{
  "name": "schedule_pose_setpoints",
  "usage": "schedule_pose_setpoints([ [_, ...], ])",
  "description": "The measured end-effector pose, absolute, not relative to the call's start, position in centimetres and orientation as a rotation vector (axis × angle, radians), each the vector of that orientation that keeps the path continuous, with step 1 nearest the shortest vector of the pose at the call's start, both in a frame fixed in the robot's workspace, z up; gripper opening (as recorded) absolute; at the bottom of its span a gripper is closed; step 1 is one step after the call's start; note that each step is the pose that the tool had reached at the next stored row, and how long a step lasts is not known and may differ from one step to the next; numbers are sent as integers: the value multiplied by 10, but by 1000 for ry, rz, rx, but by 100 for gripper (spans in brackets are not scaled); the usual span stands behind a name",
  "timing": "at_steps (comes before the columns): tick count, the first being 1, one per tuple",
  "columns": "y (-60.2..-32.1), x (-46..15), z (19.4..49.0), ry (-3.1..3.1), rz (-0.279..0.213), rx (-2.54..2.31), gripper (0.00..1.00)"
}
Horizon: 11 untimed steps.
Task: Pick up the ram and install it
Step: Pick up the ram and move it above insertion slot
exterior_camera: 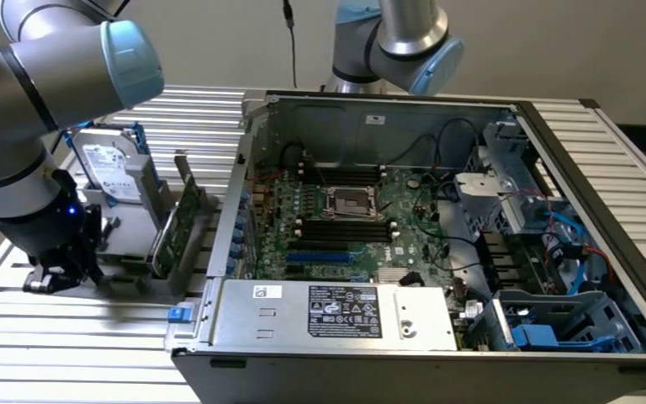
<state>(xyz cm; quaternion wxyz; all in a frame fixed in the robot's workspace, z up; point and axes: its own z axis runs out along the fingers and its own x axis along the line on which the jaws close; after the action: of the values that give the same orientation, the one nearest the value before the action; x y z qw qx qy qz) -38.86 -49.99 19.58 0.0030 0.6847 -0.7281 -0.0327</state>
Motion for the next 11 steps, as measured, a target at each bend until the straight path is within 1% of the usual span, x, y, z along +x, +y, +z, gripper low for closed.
schedule_pose_setpoints([
  [1, -500, -389, 196, -2282, -105, 2146, 16],
  [2, -500, -389, 196, -2282, -106, 2145, 14],
  [11, -500, -389, 199, -2279, -115, 2142, 14],
])
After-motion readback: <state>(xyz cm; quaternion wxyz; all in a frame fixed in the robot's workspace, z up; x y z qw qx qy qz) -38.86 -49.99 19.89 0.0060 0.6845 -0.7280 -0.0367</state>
